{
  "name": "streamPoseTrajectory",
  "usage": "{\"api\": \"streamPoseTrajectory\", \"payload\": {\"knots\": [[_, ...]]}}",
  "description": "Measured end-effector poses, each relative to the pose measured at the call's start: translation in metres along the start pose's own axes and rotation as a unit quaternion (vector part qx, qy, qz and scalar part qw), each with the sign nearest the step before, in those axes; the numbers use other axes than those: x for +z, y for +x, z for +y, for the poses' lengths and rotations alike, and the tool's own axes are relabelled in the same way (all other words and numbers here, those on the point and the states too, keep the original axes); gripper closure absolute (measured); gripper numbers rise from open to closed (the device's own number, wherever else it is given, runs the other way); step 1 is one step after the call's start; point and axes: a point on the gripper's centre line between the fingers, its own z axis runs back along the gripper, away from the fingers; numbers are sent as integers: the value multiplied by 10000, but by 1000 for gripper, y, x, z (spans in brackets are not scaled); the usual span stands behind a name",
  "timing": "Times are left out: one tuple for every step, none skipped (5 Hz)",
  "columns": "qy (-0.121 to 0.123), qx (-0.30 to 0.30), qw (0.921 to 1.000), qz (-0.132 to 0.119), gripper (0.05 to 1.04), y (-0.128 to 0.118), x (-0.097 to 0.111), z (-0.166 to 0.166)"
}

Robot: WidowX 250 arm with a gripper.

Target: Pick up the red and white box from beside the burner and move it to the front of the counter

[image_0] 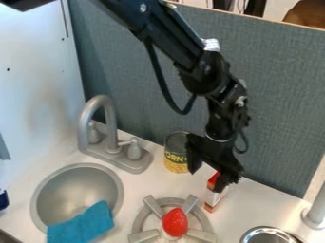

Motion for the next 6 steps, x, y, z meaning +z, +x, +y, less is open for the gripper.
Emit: {"api": "streamPoseTrajectory", "payload": {"knots": [[-25, 6, 10000, 27, 83, 7, 6, -2], [-14, 17, 10000, 80, 83, 8, 6, -2], [69, 18, 9997, 215, 83, 11, -8, -1], [95, 55, 9996, 272, 83, 15, -17, -1], [102, 68, 9994, 325, 122, 16, -24, -2], [66, 127, 9996, 238, 395, 18, -24, -3]]}}
